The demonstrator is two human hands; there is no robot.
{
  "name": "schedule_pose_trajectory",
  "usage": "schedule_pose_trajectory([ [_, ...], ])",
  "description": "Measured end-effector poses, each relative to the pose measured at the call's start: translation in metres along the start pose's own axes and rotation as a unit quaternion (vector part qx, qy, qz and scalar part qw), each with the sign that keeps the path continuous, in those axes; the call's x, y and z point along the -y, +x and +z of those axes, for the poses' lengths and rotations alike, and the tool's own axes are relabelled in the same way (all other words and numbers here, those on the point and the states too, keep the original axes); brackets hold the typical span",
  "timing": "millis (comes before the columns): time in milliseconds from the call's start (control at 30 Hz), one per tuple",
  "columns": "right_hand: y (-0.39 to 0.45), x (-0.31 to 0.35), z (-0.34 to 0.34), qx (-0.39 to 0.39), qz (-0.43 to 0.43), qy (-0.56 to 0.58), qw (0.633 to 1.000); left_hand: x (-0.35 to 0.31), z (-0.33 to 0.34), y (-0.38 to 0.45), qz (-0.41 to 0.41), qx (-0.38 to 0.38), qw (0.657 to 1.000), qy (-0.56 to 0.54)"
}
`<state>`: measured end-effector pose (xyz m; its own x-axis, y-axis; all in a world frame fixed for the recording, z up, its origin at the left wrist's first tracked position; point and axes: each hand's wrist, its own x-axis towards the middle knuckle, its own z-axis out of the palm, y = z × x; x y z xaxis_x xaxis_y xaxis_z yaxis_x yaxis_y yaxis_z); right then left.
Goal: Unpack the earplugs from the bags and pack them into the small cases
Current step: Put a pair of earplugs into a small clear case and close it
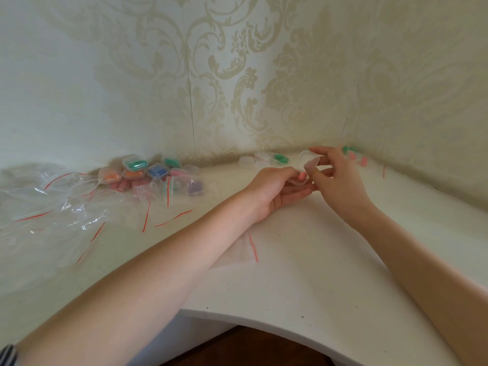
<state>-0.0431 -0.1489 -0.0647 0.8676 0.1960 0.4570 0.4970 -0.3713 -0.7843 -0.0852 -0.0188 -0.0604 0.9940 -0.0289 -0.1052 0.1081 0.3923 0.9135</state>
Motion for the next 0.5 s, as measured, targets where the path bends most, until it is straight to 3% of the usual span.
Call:
schedule_pose_trajectory([
  [233, 0.0002, 0.0030, 0.0019, 0.018, -0.010, 0.037, 0.999, -0.0066, -0.0030, -0.0027, -0.048, -0.025, 0.992, -0.114],
  [367, -0.0016, 0.0012, 0.0038, 0.056, -0.008, 0.035, 0.998, -0.0023, -0.0043, -0.0004, -0.019, -0.012, 0.997, -0.070],
  [500, 0.0019, 0.0016, 0.0005, 0.025, 0.014, 0.062, 0.998, 0.0012, -0.0059, 0.0029, 0.026, -0.008, 1.000, -0.012],
])
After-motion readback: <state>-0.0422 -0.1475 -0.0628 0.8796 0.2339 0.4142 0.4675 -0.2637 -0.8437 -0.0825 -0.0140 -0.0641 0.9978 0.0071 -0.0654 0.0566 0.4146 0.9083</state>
